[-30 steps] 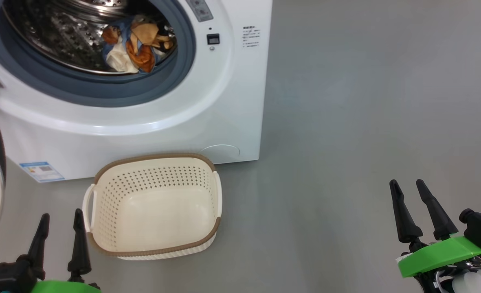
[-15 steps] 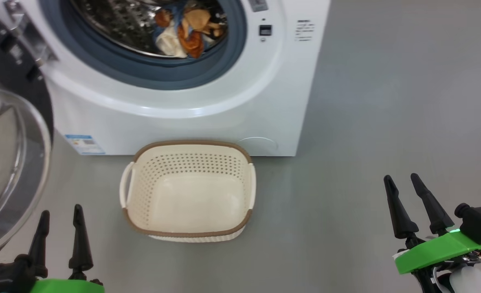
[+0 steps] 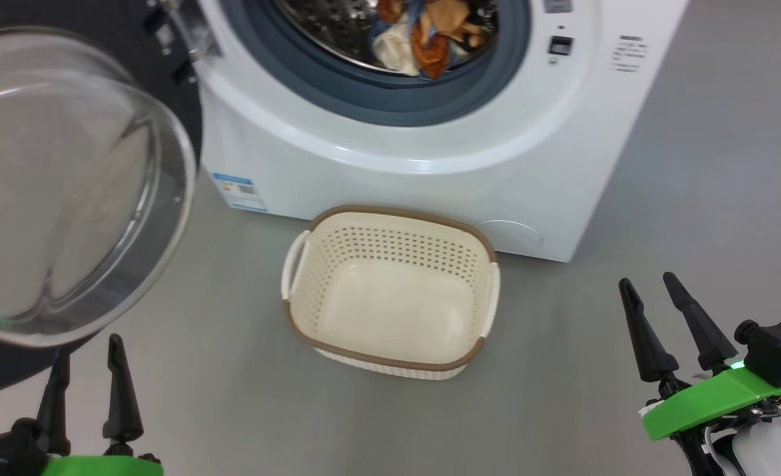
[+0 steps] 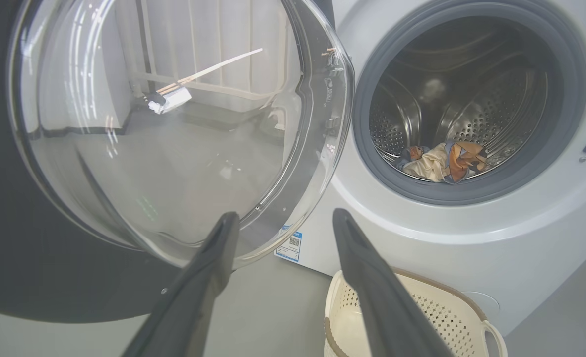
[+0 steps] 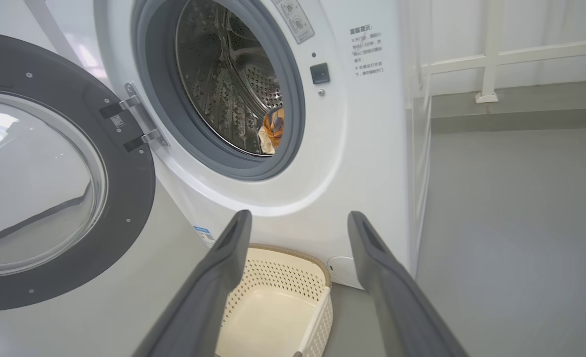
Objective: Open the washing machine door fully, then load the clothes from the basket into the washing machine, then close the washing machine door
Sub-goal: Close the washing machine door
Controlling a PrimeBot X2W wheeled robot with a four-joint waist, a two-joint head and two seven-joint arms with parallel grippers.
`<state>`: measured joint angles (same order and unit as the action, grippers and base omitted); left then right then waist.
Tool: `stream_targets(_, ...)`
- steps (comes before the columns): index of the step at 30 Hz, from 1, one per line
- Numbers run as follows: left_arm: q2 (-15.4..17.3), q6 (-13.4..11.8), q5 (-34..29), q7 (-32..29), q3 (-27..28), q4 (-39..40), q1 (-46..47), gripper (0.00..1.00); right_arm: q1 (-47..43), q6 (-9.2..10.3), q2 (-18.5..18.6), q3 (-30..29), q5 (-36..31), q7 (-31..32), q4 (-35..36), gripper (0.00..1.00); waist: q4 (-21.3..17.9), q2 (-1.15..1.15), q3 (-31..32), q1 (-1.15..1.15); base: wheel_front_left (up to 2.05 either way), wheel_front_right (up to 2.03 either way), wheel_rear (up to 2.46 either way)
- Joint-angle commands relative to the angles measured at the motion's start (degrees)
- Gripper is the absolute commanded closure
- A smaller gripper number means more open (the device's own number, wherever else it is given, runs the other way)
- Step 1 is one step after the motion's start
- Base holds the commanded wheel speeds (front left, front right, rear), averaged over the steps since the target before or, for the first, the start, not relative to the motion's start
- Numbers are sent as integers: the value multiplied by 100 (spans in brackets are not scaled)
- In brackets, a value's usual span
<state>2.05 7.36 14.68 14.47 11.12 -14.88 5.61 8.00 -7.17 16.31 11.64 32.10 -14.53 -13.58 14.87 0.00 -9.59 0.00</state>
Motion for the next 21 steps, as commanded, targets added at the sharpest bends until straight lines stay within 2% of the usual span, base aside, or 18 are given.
stream_targets(1, 85, -25, 46, 52, 169, 182, -13, 0, 149, -32, 111, 142, -50, -47, 113, 0, 379, 0, -19, 0, 0, 0, 0)
stream_targets(12, 84, -172, 191, 52, 106, 312, -155, 0, 151, -32, 188, 328, -6, -47, 62, 0, 997, 0, 40, 0, 0, 0, 0)
stream_targets(21, 83, -284, 233, 52, 64, 426, -310, 0, 104, -32, 196, 404, 23, -47, 24, 0, 1271, 0, 151, 0, 0, 0, 0)
